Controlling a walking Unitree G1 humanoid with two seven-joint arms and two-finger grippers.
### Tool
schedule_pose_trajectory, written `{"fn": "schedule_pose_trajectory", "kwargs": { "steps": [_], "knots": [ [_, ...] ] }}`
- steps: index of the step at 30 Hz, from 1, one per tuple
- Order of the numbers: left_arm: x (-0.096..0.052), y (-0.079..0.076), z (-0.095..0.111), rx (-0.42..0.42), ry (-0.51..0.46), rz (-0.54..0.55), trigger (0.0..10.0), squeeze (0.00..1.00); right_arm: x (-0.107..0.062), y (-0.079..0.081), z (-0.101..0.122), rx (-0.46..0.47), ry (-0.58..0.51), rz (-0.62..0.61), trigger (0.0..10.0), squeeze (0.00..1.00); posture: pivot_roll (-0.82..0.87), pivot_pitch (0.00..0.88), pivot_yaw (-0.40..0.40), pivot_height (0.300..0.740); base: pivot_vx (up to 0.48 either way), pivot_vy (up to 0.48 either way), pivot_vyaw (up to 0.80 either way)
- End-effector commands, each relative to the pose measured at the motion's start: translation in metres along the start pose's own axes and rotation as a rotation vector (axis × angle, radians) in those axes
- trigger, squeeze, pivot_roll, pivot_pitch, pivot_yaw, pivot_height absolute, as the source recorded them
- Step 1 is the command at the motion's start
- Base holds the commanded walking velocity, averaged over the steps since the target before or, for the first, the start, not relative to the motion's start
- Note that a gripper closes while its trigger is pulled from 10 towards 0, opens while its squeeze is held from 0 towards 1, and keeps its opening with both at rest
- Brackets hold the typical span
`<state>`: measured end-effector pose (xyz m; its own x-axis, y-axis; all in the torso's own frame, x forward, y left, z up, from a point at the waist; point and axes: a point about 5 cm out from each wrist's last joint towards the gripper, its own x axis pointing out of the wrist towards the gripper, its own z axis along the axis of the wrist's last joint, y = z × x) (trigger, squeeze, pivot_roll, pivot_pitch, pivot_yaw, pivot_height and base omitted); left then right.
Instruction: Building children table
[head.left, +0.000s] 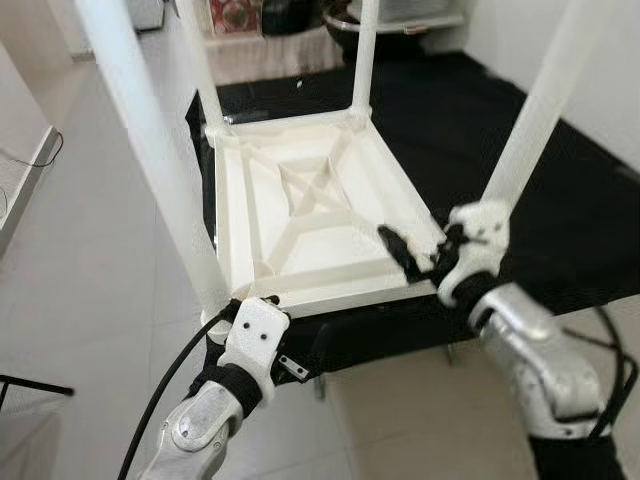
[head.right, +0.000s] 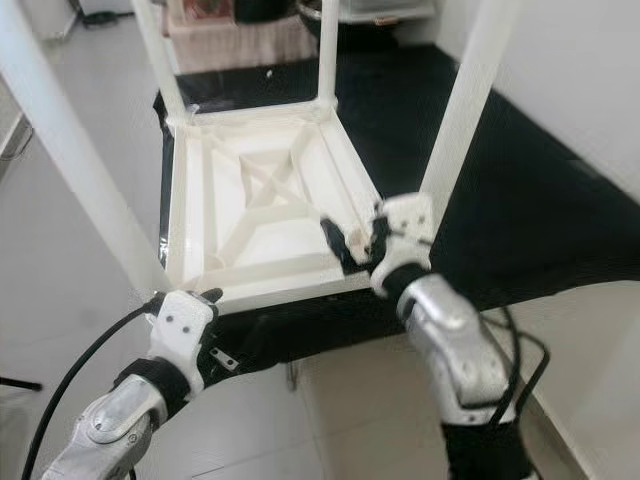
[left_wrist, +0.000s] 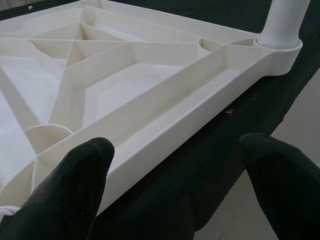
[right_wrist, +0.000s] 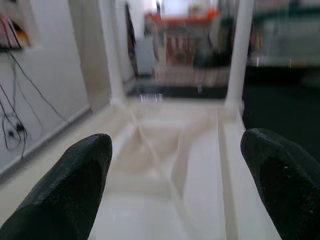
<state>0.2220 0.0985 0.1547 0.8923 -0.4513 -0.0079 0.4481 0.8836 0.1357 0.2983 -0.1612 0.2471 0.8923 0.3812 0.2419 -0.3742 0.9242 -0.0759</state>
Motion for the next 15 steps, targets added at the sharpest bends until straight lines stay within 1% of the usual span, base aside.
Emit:
{"fn": "schedule_pose_trajectory", "kwargs": {
  "steps": [1, 2, 3, 4, 5, 8, 9, 10, 13, 14, 15],
  "knots": [
    [-0.001, 0.0, -0.007, 0.007, 0.03, 0.008, 10.0, 0.0, 0.001, 0.0, 0.013, 0.012, -0.046, 0.013, 10.0, 0.0, -0.02, 0.11, -0.013, 0.74, 0.0, 0.0, 0.0],
    [-0.001, 0.001, -0.007, 0.008, 0.032, 0.019, 10.0, 0.0, 0.003, -0.001, 0.021, 0.008, -0.074, 0.009, 10.0, 0.0, -0.02, 0.11, -0.013, 0.74, 0.0, 0.0, 0.0],
    [-0.001, 0.001, -0.007, 0.008, 0.032, 0.019, 10.0, 0.0, 0.003, -0.001, 0.021, 0.008, -0.074, 0.009, 10.0, 0.0, -0.02, 0.11, -0.013, 0.74, 0.0, 0.0, 0.0],
    [-0.001, 0.003, -0.008, 0.01, 0.036, 0.034, 10.0, 0.0, 0.005, -0.003, 0.033, 0.003, -0.116, 0.008, 10.0, 0.0, -0.02, 0.107, -0.012, 0.74, 0.0, 0.0, 0.0],
    [-0.001, 0.006, -0.01, 0.02, 0.046, 0.058, 10.0, 0.0, 0.008, -0.006, 0.056, -0.004, -0.198, 0.009, 10.0, 0.0, -0.02, 0.106, -0.012, 0.74, 0.0, 0.0, 0.0],
    [0.0, 0.006, -0.01, 0.023, 0.048, 0.063, 10.0, 0.0, 0.009, -0.007, 0.061, -0.005, -0.216, 0.009, 10.0, 0.0, -0.02, 0.106, -0.012, 0.74, 0.0, 0.0, 0.0],
    [0.0, 0.008, -0.009, 0.03, 0.043, 0.069, 10.0, 0.0, 0.01, -0.008, 0.071, -0.021, -0.257, 0.003, 10.0, 0.0, -0.02, 0.105, -0.013, 0.74, 0.0, 0.0, 0.0],
    [0.0, 0.008, -0.009, 0.03, 0.043, 0.069, 10.0, 0.0, 0.01, -0.008, 0.071, -0.021, -0.257, 0.003, 10.0, 0.0, -0.02, 0.105, -0.013, 0.74, 0.0, 0.0, 0.0],
    [0.004, 0.016, -0.002, 0.051, 0.003, 0.115, 10.0, 0.0, 0.01, -0.009, 0.104, -0.133, -0.379, -0.036, 10.0, 0.0, -0.02, 0.112, -0.013, 0.74, 0.0, 0.0, 0.0],
    [0.004, 0.016, -0.002, 0.051, 0.003, 0.115, 10.0, 0.0, 0.01, -0.009, 0.104, -0.133, -0.379, -0.036, 10.0, 0.0, -0.02, 0.112, -0.013, 0.74, 0.0, 0.0, 0.0],
    [0.004, 0.018, 0.0, 0.052, -0.003, 0.126, 10.0, 0.0, 0.009, -0.01, 0.118, -0.175, -0.424, -0.053, 10.0, 0.0, -0.03, 0.113, -0.012, 0.74, 0.0, 0.0, 0.0]
  ]
}}
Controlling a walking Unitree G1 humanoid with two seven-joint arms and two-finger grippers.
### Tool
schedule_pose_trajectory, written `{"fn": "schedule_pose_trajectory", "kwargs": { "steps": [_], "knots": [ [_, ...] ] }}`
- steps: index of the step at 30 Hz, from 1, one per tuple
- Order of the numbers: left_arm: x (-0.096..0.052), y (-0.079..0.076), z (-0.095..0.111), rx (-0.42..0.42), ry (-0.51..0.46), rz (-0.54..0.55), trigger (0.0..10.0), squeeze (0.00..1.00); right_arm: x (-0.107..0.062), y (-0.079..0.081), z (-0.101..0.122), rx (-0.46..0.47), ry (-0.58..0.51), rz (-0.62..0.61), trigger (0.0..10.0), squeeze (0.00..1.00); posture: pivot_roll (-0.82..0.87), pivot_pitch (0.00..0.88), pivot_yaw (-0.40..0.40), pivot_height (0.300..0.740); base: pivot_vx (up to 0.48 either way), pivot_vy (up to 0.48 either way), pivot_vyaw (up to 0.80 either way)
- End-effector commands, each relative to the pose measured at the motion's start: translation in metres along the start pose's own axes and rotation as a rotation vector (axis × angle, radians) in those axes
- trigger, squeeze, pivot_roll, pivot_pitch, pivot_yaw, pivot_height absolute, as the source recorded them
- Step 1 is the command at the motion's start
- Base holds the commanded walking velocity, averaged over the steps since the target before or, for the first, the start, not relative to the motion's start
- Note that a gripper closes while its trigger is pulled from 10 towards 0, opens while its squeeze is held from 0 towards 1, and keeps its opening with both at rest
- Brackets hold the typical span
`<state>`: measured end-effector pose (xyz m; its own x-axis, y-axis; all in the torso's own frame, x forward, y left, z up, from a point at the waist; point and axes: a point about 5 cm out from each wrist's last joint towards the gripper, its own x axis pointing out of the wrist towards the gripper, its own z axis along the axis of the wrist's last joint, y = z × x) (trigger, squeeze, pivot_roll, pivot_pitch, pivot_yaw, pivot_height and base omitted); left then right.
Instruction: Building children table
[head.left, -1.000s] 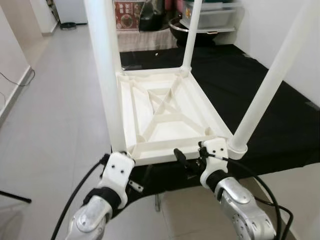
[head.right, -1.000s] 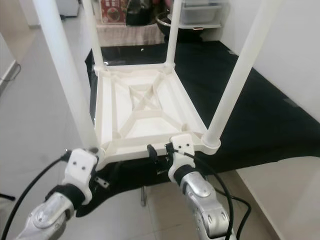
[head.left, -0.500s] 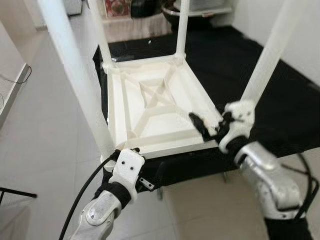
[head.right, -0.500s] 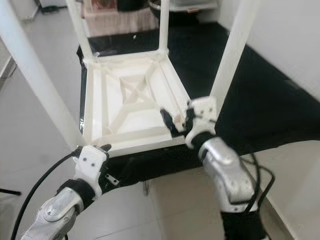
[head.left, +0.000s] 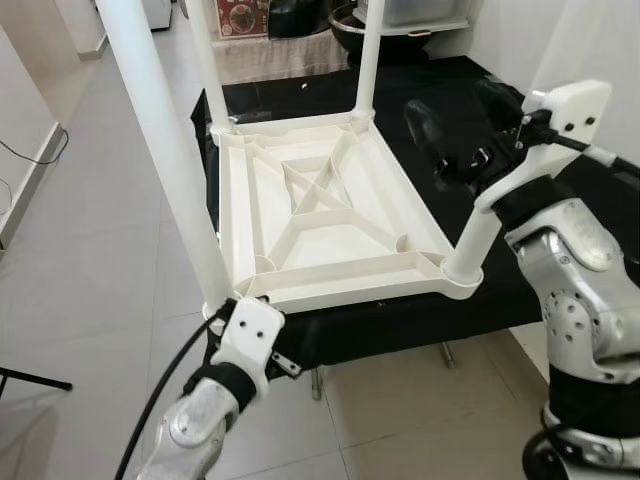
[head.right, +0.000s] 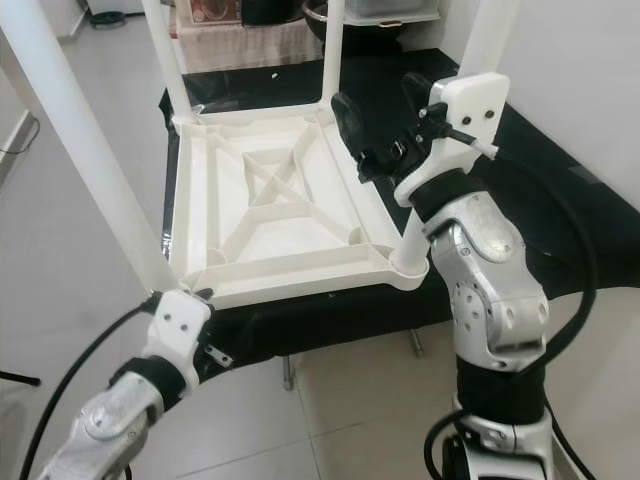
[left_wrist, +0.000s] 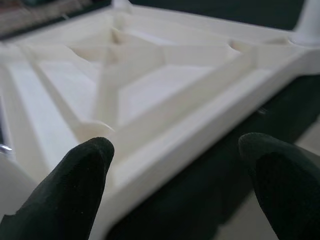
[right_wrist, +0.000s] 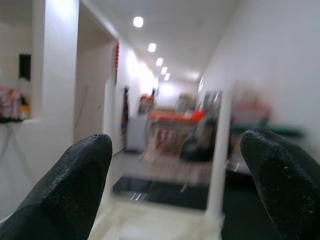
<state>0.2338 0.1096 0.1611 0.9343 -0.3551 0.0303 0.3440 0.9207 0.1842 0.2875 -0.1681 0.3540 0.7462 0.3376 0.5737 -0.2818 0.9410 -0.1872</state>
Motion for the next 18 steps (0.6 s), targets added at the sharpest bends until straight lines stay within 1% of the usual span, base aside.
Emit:
{"fn": "schedule_pose_trajectory", "kwargs": {
  "steps": [1, 2, 3, 4, 5, 7, 8, 9, 11, 12, 13, 15, 16, 17, 18],
  "knots": [
    [-0.001, 0.004, -0.004, 0.003, 0.017, 0.022, 10.0, 0.0, 0.002, -0.005, 0.024, -0.069, -0.095, -0.027, 10.0, 0.0, -0.03, 0.113, -0.01, 0.74, 0.0, 0.0, 0.0],
    [-0.001, 0.004, -0.004, 0.003, 0.017, 0.022, 10.0, 0.0, 0.002, -0.005, 0.024, -0.069, -0.095, -0.027, 10.0, 0.0, -0.03, 0.113, -0.01, 0.74, 0.0, 0.0, 0.0],
    [-0.001, 0.004, -0.004, 0.004, 0.017, 0.024, 10.0, 0.0, 0.004, -0.006, 0.031, -0.09, -0.116, -0.035, 10.0, 0.0, -0.03, 0.113, -0.01, 0.74, 0.0, 0.0, 0.0],
    [-0.001, 0.005, -0.005, 0.004, 0.019, 0.026, 10.0, 0.0, 0.005, -0.012, 0.042, -0.131, -0.143, -0.056, 10.0, 0.0, -0.03, 0.114, -0.007, 0.74, 0.0, 0.0, 0.0],
    [-0.001, 0.005, -0.005, 0.004, 0.019, 0.026, 10.0, 0.0, 0.005, -0.012, 0.042, -0.131, -0.143, -0.056, 10.0, 0.0, -0.03, 0.114, -0.007, 0.74, 0.0, 0.0, 0.0],
    [-0.001, 0.004, -0.006, 0.007, 0.022, 0.027, 10.0, 0.0, 0.007, -0.021, 0.055, -0.188, -0.174, -0.101, 10.0, 0.0, -0.03, 0.113, -0.005, 0.74, 0.0, 0.0, 0.0],
    [-0.001, 0.004, -0.006, 0.007, 0.022, 0.027, 10.0, 0.0, 0.007, -0.021, 0.055, -0.188, -0.174, -0.101, 10.0, 0.0, -0.03, 0.113, -0.005, 0.74, 0.0, 0.0, 0.0],
    [-0.001, 0.004, -0.006, 0.007, 0.022, 0.026, 10.0, 0.0, 0.007, -0.025, 0.059, -0.212, -0.183, -0.121, 10.0, 0.0, -0.03, 0.113, -0.005, 0.74, 0.0, 0.0, 0.0],
    [0.0, 0.004, -0.005, 0.008, 0.019, 0.026, 10.0, 0.0, 0.006, -0.032, 0.06, -0.247, -0.164, -0.158, 10.0, 0.0, -0.04, 0.112, -0.003, 0.74, 0.0, 0.0, 0.0],
    [0.0, 0.004, -0.005, 0.008, 0.019, 0.026, 10.0, 0.0, 0.006, -0.032, 0.06, -0.247, -0.164, -0.158, 10.0, 0.0, -0.04, 0.112, -0.003, 0.74, 0.0, 0.0, 0.0],
    [0.001, 0.004, -0.005, 0.008, 0.017, 0.026, 10.0, 0.0, 0.006, -0.037, 0.056, -0.256, -0.137, -0.191, 10.0, 0.0, -0.04, 0.112, -0.004, 0.74, 0.0, 0.0, 0.0],
    [0.001, 0.005, -0.004, 0.009, 0.011, 0.029, 10.0, 0.0, 0.003, -0.044, 0.039, -0.248, -0.047, -0.227, 10.0, 0.0, -0.03, 0.112, -0.005, 0.74, 0.0, 0.0, 0.0],
    [0.001, 0.005, -0.004, 0.009, 0.011, 0.029, 10.0, 0.0, 0.003, -0.044, 0.039, -0.248, -0.047, -0.227, 10.0, 0.0, -0.03, 0.112, -0.005, 0.74, 0.0, 0.0, 0.0],
    [0.002, 0.005, -0.003, 0.009, 0.009, 0.032, 10.0, 0.0, 0.002, -0.043, 0.027, -0.213, -0.001, -0.219, 10.0, 0.0, -0.03, 0.114, -0.006, 0.74, 0.0, 0.0, 0.0],
    [0.002, 0.006, -0.002, 0.01, 0.007, 0.035, 10.0, 0.0, 0.001, -0.041, 0.013, -0.212, 0.052, -0.22, 10.0, 0.0, -0.03, 0.115, -0.008, 0.74, 0.0, 0.0, 0.0]
  ]
}}
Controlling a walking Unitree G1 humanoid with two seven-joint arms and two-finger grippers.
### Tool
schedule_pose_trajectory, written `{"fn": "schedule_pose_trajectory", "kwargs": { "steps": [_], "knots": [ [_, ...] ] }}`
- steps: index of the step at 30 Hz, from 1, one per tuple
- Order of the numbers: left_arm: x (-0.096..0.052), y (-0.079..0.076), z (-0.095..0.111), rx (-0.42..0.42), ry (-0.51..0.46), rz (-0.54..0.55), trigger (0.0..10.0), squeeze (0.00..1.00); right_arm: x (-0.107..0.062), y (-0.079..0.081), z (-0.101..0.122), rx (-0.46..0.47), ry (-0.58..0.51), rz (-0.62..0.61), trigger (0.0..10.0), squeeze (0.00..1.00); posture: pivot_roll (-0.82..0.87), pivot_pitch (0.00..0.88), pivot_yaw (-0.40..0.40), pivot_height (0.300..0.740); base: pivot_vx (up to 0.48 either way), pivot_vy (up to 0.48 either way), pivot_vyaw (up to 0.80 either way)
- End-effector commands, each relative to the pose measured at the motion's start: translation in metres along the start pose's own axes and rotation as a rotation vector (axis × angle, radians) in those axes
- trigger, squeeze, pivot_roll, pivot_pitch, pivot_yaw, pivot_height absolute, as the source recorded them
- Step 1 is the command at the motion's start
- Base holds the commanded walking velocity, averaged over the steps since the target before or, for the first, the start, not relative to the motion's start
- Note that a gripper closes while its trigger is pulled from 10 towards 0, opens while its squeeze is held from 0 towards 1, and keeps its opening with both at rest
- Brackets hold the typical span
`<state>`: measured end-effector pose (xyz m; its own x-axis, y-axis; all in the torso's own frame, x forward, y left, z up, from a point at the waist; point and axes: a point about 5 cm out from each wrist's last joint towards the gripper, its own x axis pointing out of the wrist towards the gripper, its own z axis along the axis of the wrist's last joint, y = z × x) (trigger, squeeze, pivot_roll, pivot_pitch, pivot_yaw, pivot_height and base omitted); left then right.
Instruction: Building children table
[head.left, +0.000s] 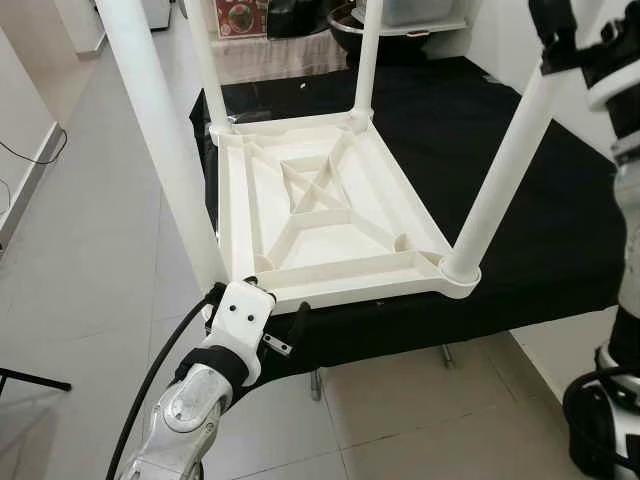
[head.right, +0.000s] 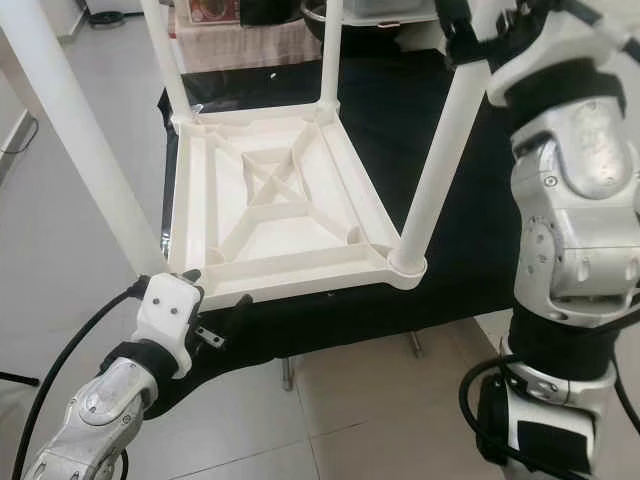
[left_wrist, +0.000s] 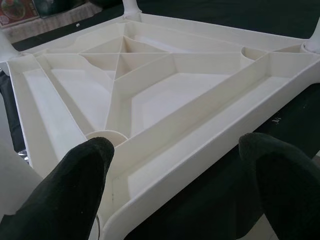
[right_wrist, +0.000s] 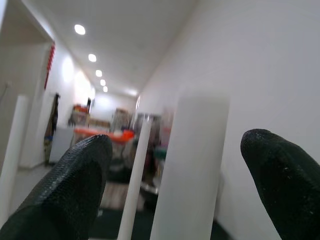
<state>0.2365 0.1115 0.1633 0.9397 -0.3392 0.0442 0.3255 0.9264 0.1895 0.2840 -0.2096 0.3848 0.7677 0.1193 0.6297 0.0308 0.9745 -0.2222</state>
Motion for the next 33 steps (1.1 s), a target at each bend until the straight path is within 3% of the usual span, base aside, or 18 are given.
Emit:
{"fn": "schedule_pose_trajectory", "kwargs": {
  "steps": [1, 5, 17, 33],
  "knots": [
    [0.0, 0.003, -0.004, 0.005, 0.017, 0.018, 10.0, 0.0, -0.004, 0.009, -0.021, -0.004, 0.094, 0.017, 10.0, 0.0, -0.03, 0.115, -0.008, 0.74, 0.0, 0.0, 0.0],
    [-0.002, 0.004, -0.003, 0.006, 0.017, 0.024, 10.0, 0.0, -0.011, 0.015, -0.048, 0.08, 0.22, 0.018, 10.0, 0.0, -0.02, 0.12, -0.013, 0.74, 0.0, 0.0, 0.0],
    [-0.007, 0.003, -0.002, 0.021, 0.012, 0.04, 10.0, 0.0, -0.026, 0.021, -0.077, 0.138, 0.406, 0.015, 10.0, 0.0, -0.02, 0.13, -0.017, 0.74, 0.0, 0.0, 0.0],
    [-0.007, 0.002, -0.007, 0.02, 0.029, 0.056, 10.0, 0.0, -0.032, 0.021, -0.078, 0.161, 0.449, -0.017, 10.0, 0.0, -0.03, 0.133, -0.017, 0.74, 0.0, 0.0, 0.0]
  ]
}}
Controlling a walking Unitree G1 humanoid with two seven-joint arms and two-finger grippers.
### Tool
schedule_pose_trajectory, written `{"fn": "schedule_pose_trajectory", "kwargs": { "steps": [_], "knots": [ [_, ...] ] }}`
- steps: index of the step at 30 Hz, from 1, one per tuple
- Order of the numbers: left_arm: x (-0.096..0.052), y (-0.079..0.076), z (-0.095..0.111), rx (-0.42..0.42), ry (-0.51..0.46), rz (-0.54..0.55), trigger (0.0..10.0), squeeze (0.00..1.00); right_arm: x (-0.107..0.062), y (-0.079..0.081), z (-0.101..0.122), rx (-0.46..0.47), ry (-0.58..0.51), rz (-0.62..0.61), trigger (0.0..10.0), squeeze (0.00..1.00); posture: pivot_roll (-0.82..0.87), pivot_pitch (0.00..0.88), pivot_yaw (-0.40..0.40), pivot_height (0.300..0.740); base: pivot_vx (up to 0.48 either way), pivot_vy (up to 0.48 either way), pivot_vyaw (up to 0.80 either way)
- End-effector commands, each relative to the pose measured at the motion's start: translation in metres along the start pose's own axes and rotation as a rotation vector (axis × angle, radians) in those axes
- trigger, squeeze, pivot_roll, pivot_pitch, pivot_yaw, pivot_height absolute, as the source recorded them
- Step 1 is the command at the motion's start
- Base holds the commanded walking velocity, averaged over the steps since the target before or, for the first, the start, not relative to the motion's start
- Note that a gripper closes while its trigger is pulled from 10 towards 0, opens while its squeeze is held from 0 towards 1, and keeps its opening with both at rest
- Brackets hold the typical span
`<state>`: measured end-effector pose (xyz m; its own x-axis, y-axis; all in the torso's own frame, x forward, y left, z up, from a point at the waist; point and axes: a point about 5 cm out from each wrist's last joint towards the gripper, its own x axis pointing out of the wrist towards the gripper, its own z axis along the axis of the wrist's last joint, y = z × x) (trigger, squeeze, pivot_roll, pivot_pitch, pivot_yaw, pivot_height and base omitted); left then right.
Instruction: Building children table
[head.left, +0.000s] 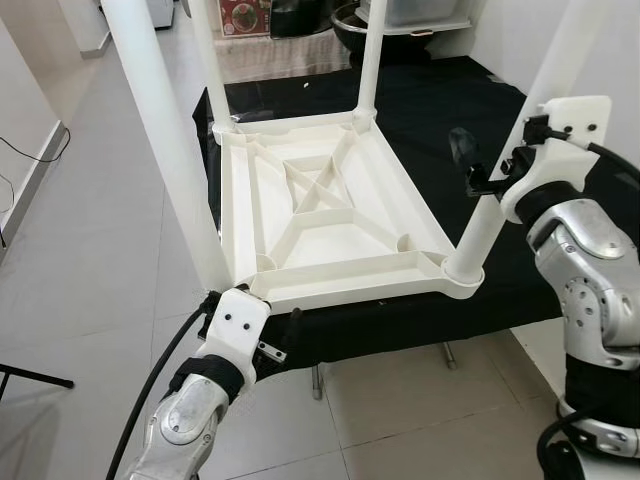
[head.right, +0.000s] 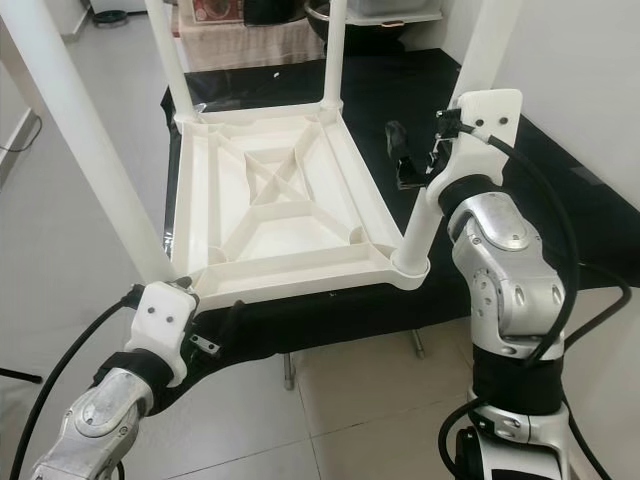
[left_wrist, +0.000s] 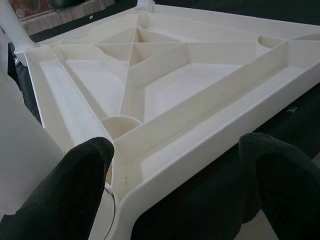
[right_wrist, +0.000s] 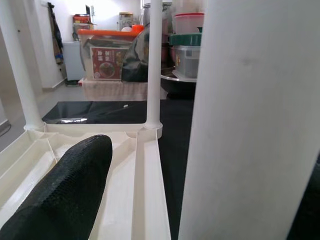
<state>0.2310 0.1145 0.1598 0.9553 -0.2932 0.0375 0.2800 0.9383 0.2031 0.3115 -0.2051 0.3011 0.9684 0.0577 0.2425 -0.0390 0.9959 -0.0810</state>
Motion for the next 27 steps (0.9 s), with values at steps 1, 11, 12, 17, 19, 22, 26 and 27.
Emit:
{"fn": "schedule_pose_trajectory", "kwargs": {
  "steps": [1, 11, 12, 17, 19, 22, 26, 27],
  "knots": [
    [-0.001, 0.002, -0.003, 0.006, 0.012, 0.013, 10.0, 0.0, -0.002, -0.004, 0.001, 0.001, 0.007, -0.02, 10.0, 0.0, -0.03, 0.133, -0.017, 0.74, 0.0, 0.0, 0.0],
    [0.001, 0.008, -0.002, 0.018, 0.005, 0.04, 10.0, 0.0, -0.001, -0.023, -0.019, -0.02, 0.12, -0.116, 10.0, 0.0, -0.02, 0.132, -0.02, 0.74, 0.0, 0.0, 0.0],
    [0.001, 0.009, -0.002, 0.02, 0.004, 0.043, 10.0, 0.0, -0.001, -0.024, -0.018, -0.011, 0.113, -0.118, 10.0, 0.0, -0.02, 0.131, -0.019, 0.74, 0.0, 0.0, 0.0],
    [0.001, 0.009, -0.002, 0.021, 0.004, 0.044, 10.0, 0.0, 0.003, -0.021, 0.004, 0.024, 0.018, -0.073, 10.0, 0.0, -0.02, 0.128, -0.019, 0.74, 0.0, 0.0, 0.0],
    [0.002, 0.009, -0.002, 0.02, 0.003, 0.042, 10.0, 0.0, 0.004, -0.02, 0.011, 0.024, -0.002, -0.056, 10.0, 0.0, -0.03, 0.125, -0.02, 0.74, 0.0, 0.0, 0.0],
    [0.002, 0.007, -0.001, 0.018, 0.001, 0.039, 10.0, 0.0, 0.005, -0.022, 0.019, 0.02, -0.025, -0.048, 10.0, 0.0, -0.03, 0.123, -0.022, 0.74, 0.0, 0.0, 0.0],
    [0.004, 0.006, 0.0, 0.016, -0.005, 0.035, 10.0, 0.0, 0.007, -0.031, 0.031, 0.005, -0.048, -0.077, 10.0, 0.0, -0.03, 0.119, -0.021, 0.74, 0.0, 0.0, 0.0],
    [0.004, 0.006, 0.0, 0.016, -0.005, 0.035, 10.0, 0.0, 0.007, -0.031, 0.031, 0.005, -0.048, -0.077, 10.0, 0.0, -0.03, 0.119, -0.021, 0.74, 0.0, 0.0, 0.0]
  ]
}}
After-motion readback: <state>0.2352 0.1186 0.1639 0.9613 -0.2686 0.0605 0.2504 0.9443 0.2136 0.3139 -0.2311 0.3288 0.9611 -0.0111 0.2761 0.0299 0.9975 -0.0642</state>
